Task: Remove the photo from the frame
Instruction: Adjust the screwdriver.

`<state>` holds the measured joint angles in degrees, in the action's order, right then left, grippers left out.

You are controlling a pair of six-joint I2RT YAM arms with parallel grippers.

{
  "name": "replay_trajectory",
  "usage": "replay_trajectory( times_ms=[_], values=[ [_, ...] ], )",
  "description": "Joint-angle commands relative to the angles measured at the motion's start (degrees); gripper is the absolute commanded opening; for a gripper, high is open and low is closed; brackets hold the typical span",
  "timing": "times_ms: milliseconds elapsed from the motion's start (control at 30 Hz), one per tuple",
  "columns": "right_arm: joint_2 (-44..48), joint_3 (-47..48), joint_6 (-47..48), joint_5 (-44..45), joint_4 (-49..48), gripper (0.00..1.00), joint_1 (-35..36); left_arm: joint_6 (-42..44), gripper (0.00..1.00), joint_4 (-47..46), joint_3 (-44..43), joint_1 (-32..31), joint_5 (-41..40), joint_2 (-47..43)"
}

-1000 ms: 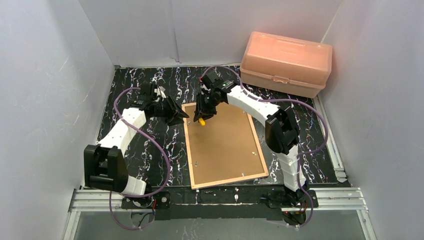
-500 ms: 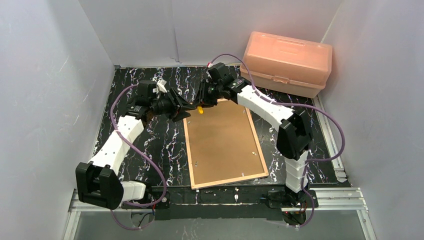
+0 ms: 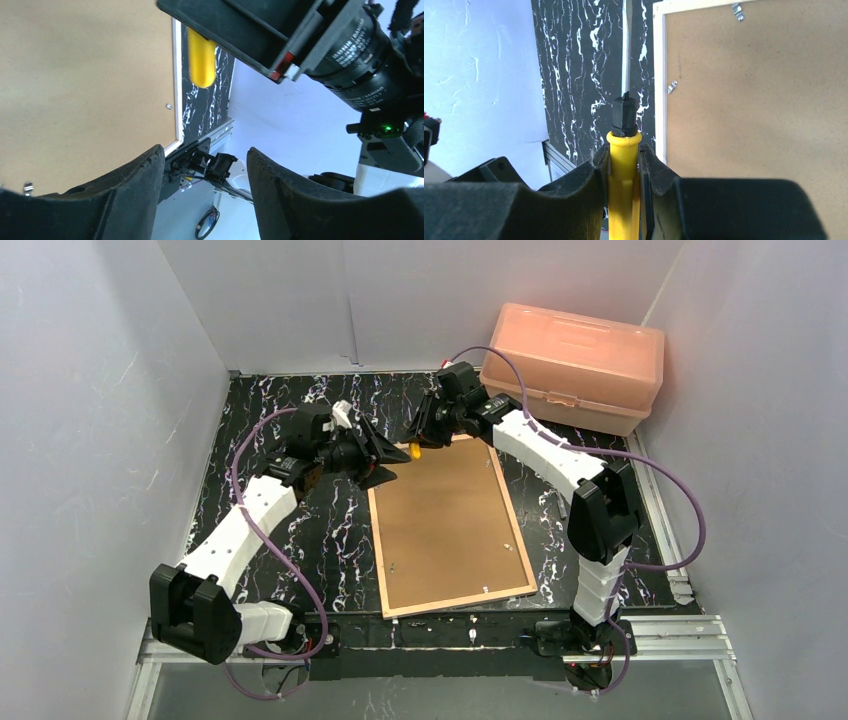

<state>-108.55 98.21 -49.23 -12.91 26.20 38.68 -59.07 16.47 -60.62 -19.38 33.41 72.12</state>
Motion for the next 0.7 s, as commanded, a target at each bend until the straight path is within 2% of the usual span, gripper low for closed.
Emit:
replay_trajectory(
  times_ms=[0,367,667],
  values=[
    [5.19,-2.78,-2.00,0.33,-5.27,0.01,0.44,-2.09,0.61,-3.25,-0.72,-2.87,-1.02,-0.42],
    [5.66,-4.08,-4.59,-1.48,-9.96,0.01,0.44,-2.95,0.63,-4.45,-0.41,-3.91,-0.88,1.07],
    [5.33,-5.03,-7.47,-3.40,-13.26,0.01,1.15,-3.15,0.59,-4.43,-1.38,-3.95,-0.51,2.30]
  ],
)
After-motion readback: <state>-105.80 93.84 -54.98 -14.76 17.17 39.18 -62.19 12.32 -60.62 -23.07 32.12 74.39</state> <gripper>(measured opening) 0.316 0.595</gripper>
